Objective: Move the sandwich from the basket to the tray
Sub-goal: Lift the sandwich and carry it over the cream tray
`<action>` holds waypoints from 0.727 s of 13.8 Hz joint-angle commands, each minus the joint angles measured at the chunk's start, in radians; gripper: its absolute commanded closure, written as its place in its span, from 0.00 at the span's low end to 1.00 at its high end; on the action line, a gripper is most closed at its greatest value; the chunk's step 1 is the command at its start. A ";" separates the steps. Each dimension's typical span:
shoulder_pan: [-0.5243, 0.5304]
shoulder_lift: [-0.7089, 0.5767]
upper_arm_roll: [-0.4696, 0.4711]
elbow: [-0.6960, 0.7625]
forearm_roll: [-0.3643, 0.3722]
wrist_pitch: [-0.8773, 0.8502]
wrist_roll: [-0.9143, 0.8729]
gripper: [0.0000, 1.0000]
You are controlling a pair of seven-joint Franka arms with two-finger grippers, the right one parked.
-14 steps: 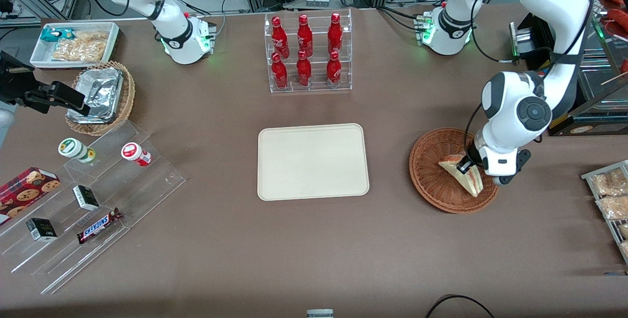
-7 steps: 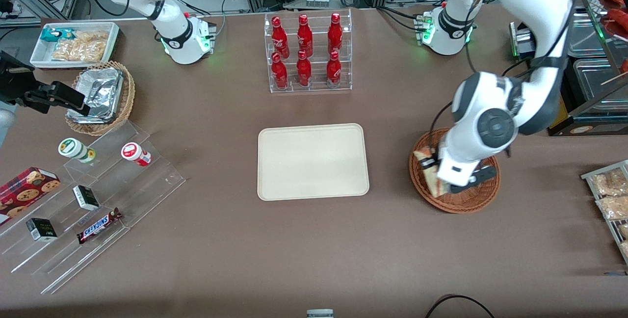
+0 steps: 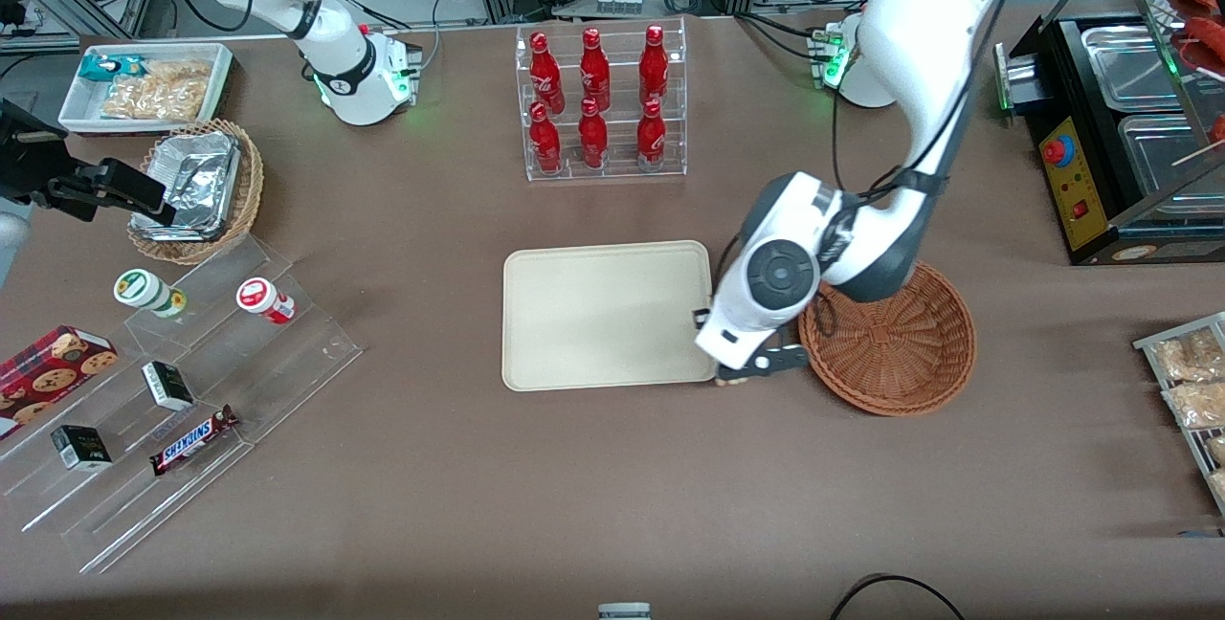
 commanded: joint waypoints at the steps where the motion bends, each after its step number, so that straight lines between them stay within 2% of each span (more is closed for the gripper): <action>1: -0.063 0.099 0.000 0.152 -0.023 -0.032 -0.063 0.95; 4: -0.160 0.167 0.005 0.218 -0.009 -0.028 -0.184 0.95; 10: -0.238 0.262 0.005 0.346 -0.009 -0.023 -0.271 0.95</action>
